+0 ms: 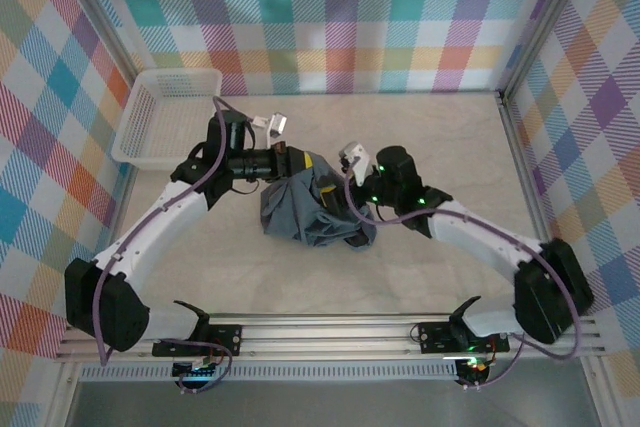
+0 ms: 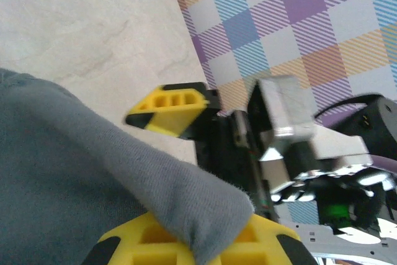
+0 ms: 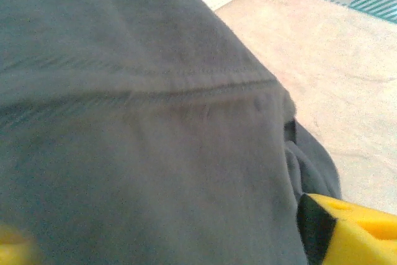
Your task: Fold the inside-out t-shirt
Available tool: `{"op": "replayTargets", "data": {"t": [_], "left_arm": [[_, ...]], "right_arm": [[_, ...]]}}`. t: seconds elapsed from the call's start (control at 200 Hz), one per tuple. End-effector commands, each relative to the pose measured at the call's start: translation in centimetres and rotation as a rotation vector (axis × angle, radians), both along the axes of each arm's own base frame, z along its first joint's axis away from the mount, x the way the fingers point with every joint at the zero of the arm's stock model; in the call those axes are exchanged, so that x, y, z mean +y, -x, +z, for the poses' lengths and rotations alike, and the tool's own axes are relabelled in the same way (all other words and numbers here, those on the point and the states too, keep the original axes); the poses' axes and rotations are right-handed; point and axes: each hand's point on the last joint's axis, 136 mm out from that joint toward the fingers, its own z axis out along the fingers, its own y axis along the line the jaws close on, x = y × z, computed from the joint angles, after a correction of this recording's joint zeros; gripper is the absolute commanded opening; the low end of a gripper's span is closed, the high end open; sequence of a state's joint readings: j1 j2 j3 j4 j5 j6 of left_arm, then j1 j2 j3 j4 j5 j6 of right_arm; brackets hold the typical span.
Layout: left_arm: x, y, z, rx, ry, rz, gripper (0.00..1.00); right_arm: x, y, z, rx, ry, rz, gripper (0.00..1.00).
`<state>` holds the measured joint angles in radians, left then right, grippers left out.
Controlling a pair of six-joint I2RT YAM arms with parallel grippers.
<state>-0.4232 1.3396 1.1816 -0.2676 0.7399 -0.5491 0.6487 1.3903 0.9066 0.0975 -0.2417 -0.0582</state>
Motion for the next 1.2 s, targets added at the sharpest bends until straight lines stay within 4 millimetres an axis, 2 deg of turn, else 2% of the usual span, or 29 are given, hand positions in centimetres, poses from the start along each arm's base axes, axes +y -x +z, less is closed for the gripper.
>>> {"op": "replayTargets", "data": {"t": [0.0, 0.085, 0.12, 0.145, 0.255, 0.35, 0.41, 0.46, 0.5, 0.57, 0.635, 0.685, 0.76, 0.82, 0.88, 0.935, 1.015, 1.08, 1.155, 1.195], "left_arm": [[-0.1, -0.3, 1.7, -0.060, -0.030, -0.019, 0.00], [0.8, -1.9, 1.2, -0.075, -0.100, 0.016, 0.00], [1.7, -3.0, 0.4, -0.071, -0.134, 0.048, 0.00], [2.4, -3.8, -0.4, -0.066, -0.165, 0.076, 0.00], [5.4, -6.8, -3.8, -0.061, -0.302, 0.157, 0.00], [5.3, -7.1, -4.5, -0.063, -0.315, 0.124, 0.00], [5.4, -6.6, -4.6, -0.068, -0.317, 0.113, 0.14], [6.1, -6.1, -4.8, -0.079, -0.351, 0.125, 0.36], [7.0, -5.5, -5.1, -0.084, -0.395, 0.140, 0.48], [8.3, -4.3, -4.9, -0.100, -0.452, 0.163, 0.58], [8.8, -2.7, -3.5, -0.134, -0.426, 0.187, 0.61], [8.1, -1.3, -1.9, -0.170, -0.339, 0.185, 0.62], [5.6, 1.2, 0.2, -0.227, -0.185, 0.112, 0.52], [4.0, 2.5, 0.3, -0.223, -0.141, 0.063, 0.46], [3.1, 2.8, -0.6, -0.208, -0.171, 0.051, 0.41], [3.0, 2.2, -2.0, -0.193, -0.226, 0.067, 0.37], [2.1, 1.4, -3.8, -0.170, -0.258, 0.048, 0.36], [1.4, 0.5, -5.5, -0.154, -0.290, 0.033, 0.43], [0.9, -0.7, -7.2, -0.141, -0.326, 0.030, 0.58], [0.6, -1.2, -7.6, -0.141, -0.327, 0.029, 0.60]], "right_arm": [[2.8, 0.7, 4.3, -0.079, -0.093, 0.172, 0.61], [3.4, 2.9, 6.5, 0.023, -0.188, 0.249, 0.18], [3.4, 4.1, 7.6, 0.056, -0.225, 0.291, 0.05], [3.3, 5.0, 8.4, 0.082, -0.250, 0.320, 0.00], [2.4, 8.2, 11.3, 0.166, -0.344, 0.403, 0.00], [1.5, 8.2, 11.7, 0.200, -0.373, 0.359, 0.00], [1.0, 7.4, 11.8, 0.219, -0.388, 0.320, 0.00], [0.7, 6.7, 11.9, 0.231, -0.408, 0.302, 0.00], [0.7, 6.3, 11.9, 0.240, -0.421, 0.292, 0.00], [0.9, 5.4, 11.4, 0.264, -0.420, 0.265, 0.00], [0.9, 4.4, 10.8, 0.297, -0.405, 0.229, 0.00], [0.9, 3.9, 10.3, 0.313, -0.397, 0.216, 0.00], [1.0, 3.5, 10.1, 0.315, -0.397, 0.211, 0.00], [1.1, 3.3, 10.0, 0.321, -0.396, 0.213, 0.00], [1.1, 3.1, 10.0, 0.330, -0.389, 0.206, 0.00], [1.1, 3.1, 10.1, 0.338, -0.385, 0.204, 0.00], [1.2, 3.2, 10.4, 0.341, -0.391, 0.215, 0.00], [1.3, 3.4, 10.8, 0.342, -0.398, 0.227, 0.00], [1.3, 3.7, 11.2, 0.349, -0.406, 0.243, 0.00], [1.3, 3.8, 11.4, 0.353, -0.409, 0.247, 0.00]]}}
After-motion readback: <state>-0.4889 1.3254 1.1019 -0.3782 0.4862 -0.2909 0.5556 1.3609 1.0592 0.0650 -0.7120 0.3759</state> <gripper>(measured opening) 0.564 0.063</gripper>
